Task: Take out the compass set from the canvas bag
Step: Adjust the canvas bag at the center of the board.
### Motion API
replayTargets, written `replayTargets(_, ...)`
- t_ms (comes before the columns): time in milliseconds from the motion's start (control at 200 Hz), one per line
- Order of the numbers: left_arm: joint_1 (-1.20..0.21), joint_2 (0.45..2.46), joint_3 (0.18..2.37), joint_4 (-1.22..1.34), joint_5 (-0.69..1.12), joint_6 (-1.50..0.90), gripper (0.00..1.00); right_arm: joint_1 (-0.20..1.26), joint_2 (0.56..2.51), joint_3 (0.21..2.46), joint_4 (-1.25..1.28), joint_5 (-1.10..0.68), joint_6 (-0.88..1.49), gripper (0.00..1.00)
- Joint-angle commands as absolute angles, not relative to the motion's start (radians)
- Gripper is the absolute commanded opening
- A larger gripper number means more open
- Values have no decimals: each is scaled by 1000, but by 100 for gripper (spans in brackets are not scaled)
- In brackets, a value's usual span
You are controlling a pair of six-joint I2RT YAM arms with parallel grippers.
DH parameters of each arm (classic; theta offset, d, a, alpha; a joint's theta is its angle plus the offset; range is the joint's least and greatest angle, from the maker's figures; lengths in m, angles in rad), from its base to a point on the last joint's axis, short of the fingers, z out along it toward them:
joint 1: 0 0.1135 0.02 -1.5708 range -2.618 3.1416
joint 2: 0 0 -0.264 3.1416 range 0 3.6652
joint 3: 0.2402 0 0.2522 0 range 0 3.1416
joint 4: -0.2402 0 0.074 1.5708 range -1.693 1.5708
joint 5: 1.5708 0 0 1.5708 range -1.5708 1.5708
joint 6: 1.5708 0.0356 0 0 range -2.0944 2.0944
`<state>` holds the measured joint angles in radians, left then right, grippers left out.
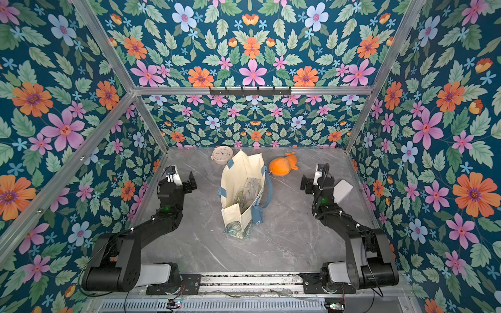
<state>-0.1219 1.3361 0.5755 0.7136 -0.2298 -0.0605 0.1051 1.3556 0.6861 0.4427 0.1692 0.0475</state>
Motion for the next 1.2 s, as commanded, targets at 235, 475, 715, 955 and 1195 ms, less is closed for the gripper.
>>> replayTargets(235, -334, 1461, 1129, -13, -206, -206, 100, 315, 1301, 1093, -330, 91, 246, 99)
replayTargets(475, -369, 1517, 1315, -168, 62, -252, 98, 427, 1281, 1233, -483, -58, 368, 99)
replayTargets(715, -379, 1596, 1437, -275, 149, -281, 99, 441, 1352, 1307, -505, -144, 430, 99)
replayTargets(955, -381, 1661, 1556, -395, 156, -285, 99, 448, 1433, 1379, -557, -190, 468, 99)
replayTargets(1195, -366, 1739, 1648, -490, 199, -305, 99, 450, 1479, 1393, -582, -253, 500, 99)
